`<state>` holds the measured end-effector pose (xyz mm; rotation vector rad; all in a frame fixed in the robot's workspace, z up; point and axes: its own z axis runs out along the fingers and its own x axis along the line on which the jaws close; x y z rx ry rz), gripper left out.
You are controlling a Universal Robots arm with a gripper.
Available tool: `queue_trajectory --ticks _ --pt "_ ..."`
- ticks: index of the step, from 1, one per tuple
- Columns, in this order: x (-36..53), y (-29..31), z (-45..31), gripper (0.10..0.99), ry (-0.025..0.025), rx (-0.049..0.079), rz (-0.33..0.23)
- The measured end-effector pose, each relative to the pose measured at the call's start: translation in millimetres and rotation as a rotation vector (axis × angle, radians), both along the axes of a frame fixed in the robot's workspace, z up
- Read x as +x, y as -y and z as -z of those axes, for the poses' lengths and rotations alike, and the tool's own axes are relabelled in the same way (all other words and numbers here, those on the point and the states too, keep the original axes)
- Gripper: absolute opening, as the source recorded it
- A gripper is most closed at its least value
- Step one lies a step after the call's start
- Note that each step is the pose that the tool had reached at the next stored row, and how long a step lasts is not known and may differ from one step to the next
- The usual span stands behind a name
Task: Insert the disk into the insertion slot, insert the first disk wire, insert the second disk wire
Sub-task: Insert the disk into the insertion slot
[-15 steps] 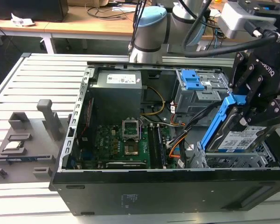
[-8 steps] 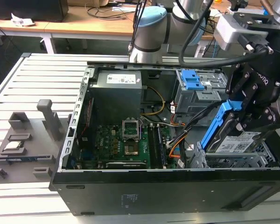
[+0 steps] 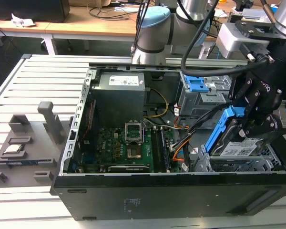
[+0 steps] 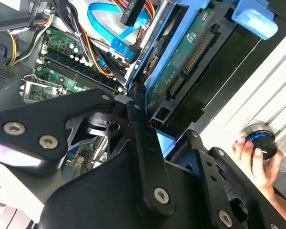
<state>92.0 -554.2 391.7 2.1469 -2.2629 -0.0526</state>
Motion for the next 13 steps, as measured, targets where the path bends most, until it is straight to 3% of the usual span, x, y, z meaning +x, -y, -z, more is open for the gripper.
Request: queue_trajectory --ticks 1,2,5,7,8,11,13 --pt "0.0 0.0 0.1 0.376 0.0000 0.000 0.000" --pt "0.0 -0.1 0.2 0.443 -0.0001 0.001 0.000" --pt "0.0 -0.1 0.2 0.424 0.0000 0.000 0.000" --pt "0.0 0.0 0.2 0.294 0.0000 0.000 0.000" --pt "0.0 -0.1 0.2 0.294 0.0000 0.000 0.000" --pt "0.0 -0.1 0.2 0.118 0.0000 0.000 0.000" --pt "0.0 0.0 0.2 0.106 0.0000 0.000 0.000"
